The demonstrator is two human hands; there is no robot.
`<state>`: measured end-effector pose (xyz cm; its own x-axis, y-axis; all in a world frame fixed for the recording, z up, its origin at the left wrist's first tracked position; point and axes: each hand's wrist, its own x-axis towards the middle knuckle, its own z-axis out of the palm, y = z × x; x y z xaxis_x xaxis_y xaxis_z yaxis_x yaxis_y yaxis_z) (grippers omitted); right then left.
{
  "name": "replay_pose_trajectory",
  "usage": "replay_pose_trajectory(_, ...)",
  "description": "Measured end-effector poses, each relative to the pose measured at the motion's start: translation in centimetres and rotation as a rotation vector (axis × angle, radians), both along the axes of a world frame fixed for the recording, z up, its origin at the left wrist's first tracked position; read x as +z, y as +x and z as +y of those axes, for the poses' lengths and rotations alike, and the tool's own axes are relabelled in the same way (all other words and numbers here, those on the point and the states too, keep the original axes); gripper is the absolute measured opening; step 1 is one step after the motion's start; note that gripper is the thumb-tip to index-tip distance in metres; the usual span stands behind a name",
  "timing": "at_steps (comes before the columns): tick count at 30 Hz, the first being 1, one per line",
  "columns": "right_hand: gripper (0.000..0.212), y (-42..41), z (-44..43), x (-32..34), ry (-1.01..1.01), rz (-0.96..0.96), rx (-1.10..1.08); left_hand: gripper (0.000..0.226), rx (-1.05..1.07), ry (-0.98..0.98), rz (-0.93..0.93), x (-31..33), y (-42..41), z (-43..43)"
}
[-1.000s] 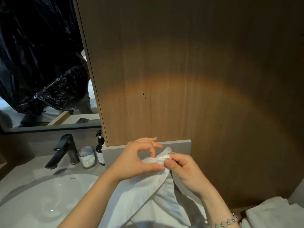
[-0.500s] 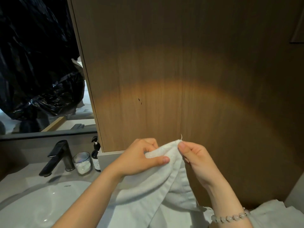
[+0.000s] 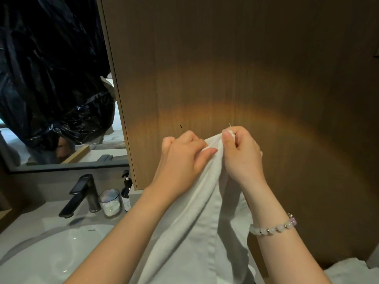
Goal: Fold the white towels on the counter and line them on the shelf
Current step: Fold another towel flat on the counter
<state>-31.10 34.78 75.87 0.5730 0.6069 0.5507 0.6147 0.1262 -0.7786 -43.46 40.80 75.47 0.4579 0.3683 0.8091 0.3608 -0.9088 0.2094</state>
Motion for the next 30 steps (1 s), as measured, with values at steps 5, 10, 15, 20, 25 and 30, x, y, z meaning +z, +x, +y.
replay_pose_trajectory(5, 0.017, -0.6, 0.8, -1.4, 0.019, 0.085, -0.008, 0.053, 0.009, -0.220, 0.108, -0.7, -0.6, 0.8)
replay_pose_trajectory(10, 0.016, 0.3, 1.3, -4.0, 0.125, 0.238, 0.050, 0.059, -0.063, -0.421, 0.210, -3.3, -2.4, 2.1)
replay_pose_trajectory(15, 0.015, 2.2, 0.7, -4.6, 0.203, 0.300, -0.040, 0.045, -0.103, -0.589, 0.173, -4.2, -4.8, 2.9)
replay_pose_trajectory(20, 0.015, 3.0, 0.5, -5.2, 0.206, 0.320, -0.064, 0.050, -0.063, -0.612, 0.093, -4.1, -6.0, 3.4)
replay_pose_trajectory(25, 0.015, 3.5, 0.6, -5.3, 0.228, 0.324, -0.093, 0.055, -0.040, -0.567, 0.054, -3.8, -7.2, 3.7)
replay_pose_trajectory(30, 0.014, 3.9, 0.6, -5.8, 0.216, 0.334, -0.097, 0.051, -0.056, -0.586, 0.143, -4.2, -8.0, 4.3)
